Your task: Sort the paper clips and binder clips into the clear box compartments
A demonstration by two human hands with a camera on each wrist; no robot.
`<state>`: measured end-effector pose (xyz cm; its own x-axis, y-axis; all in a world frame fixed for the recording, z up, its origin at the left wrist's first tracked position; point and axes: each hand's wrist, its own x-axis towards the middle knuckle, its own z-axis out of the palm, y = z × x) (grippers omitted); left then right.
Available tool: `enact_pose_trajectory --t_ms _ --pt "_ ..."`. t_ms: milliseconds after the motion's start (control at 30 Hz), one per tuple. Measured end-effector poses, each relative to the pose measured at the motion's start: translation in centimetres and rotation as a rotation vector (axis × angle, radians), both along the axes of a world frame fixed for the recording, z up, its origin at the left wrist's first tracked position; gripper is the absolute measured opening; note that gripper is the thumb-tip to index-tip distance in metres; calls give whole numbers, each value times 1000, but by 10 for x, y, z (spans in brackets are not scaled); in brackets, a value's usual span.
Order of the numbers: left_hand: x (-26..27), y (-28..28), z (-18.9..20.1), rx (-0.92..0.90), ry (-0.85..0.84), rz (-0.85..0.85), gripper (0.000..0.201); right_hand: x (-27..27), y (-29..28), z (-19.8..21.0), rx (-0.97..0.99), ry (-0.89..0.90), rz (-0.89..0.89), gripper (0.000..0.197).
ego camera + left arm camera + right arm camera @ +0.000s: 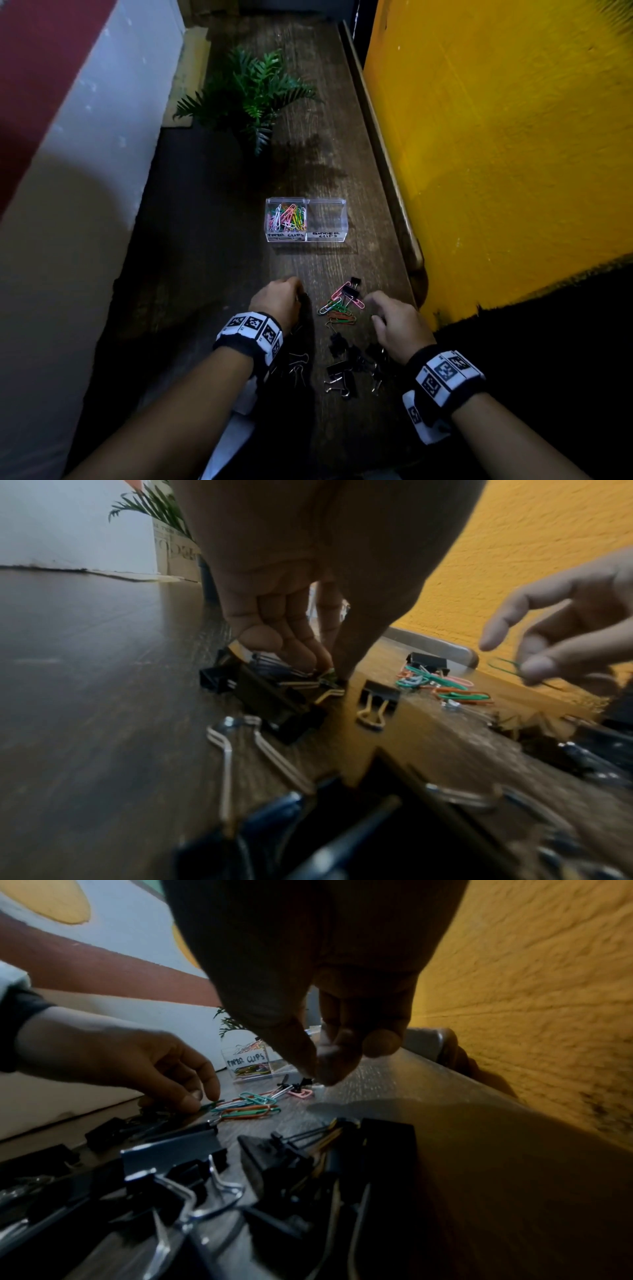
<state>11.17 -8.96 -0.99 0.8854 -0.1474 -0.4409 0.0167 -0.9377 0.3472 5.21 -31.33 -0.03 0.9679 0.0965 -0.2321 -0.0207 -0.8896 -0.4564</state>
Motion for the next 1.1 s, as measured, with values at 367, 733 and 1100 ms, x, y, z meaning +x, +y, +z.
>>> enact_pose_trajectory --t_ms 367,733,1100 --pt "6 -3 -9 88 129 15 32 10 8 4 -278 113 66 28" --pt "19 -35 7 -41 -71 -131 18 21 17 2 -379 46 91 20" --pt "47 -72 1 71 -29 -292 31 34 26 6 -366 132 125 17"
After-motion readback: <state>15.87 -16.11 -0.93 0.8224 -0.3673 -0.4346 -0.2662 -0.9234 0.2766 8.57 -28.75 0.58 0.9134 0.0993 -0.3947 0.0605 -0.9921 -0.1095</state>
